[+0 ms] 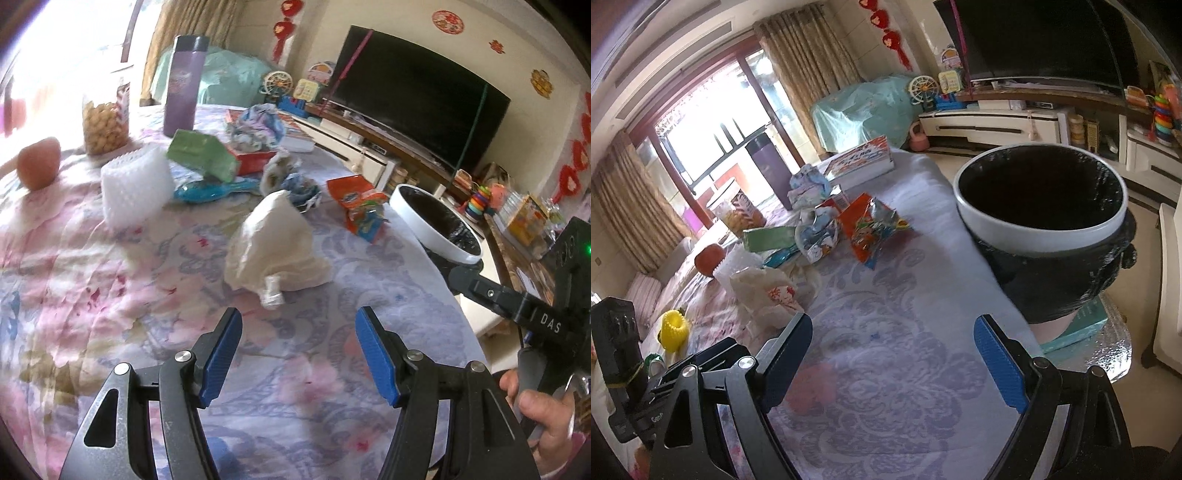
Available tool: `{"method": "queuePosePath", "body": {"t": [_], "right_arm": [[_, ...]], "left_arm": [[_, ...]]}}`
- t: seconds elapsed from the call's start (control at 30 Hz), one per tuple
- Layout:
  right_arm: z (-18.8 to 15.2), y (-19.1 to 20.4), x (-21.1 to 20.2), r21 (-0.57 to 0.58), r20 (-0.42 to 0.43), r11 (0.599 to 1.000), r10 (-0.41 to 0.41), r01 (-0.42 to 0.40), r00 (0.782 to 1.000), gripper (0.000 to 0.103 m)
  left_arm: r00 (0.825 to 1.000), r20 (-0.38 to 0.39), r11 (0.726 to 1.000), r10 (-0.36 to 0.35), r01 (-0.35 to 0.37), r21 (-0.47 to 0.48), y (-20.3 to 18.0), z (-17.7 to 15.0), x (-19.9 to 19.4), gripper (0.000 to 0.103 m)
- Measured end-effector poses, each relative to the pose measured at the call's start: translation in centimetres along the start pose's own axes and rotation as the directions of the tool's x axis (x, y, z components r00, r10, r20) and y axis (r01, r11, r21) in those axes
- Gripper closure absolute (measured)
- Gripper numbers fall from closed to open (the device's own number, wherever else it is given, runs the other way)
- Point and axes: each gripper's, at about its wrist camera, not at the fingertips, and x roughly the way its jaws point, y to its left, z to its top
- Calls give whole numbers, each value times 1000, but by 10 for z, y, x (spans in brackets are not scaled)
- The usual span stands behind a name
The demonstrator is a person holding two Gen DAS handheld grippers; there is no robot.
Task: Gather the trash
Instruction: 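Grasp the crumpled white tissue with the left tool while the right tool grasps the orange wrapper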
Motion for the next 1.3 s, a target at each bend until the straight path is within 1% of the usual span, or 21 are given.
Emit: {"method": "queuePosePath", "body": {"t": [0.27,0.37,0.5,0.6,0.73,0.93,1.0,1.03,1.1,1.17,1.2,1.23,1.27,1.3], "right_arm": [[6,10,23,-37,-38,999,16,-17,999,12],[13,13,31,-57,-40,998,19,-21,999,12],[25,15,41,-78,-31,997,13,-16,999,12],[33,15,49,-89,-29,996,10,-13,1000,13],[44,14,64,-97,-38,995,5,-9,999,13],[52,12,83,-94,-59,996,1,-7,998,13],[54,11,88,-94,-64,996,3,-9,998,13],[55,11,91,-96,-66,995,3,-9,998,13],[57,12,97,-100,-73,995,1,-9,997,14],[59,12,102,-93,-84,996,9,-17,996,19],[60,11,105,-88,-89,996,10,-17,996,24],[61,10,107,-85,-88,996,5,-13,996,35],[62,10,108,-86,-86,996,5,-12,996,42],[62,9,108,-87,-88,996,7,-15,996,60]], "left_arm": [[1000,-6,1000,5,-5,-25,3,9,4,38],[1000,-10,999,3,-4,-36,7,13,10,36],[1000,-14,999,11,-11,-42,8,19,20,35],[999,-32,999,29,-30,-41,8,24,31,35],[999,-39,998,33,-34,-45,8,30,41,35],[998,-38,998,50,-51,-37,10,37,54,36],[998,-37,998,50,-51,-26,10,40,58,37],[998,-36,999,48,-49,-24,11,41,60,41],[999,-41,999,35,-37,-29,13,45,65,46],[999,-40,999,26,-28,-35,16,48,68,51],[999,-43,999,20,-22,-40,17,49,70,56],[999,-44,999,14,-16,-43,18,50,71,61],[999,-43,999,13,-14,-44,19,50,72,63],[999,-42,999,12,-14,-43,20,51,72,68]]}}
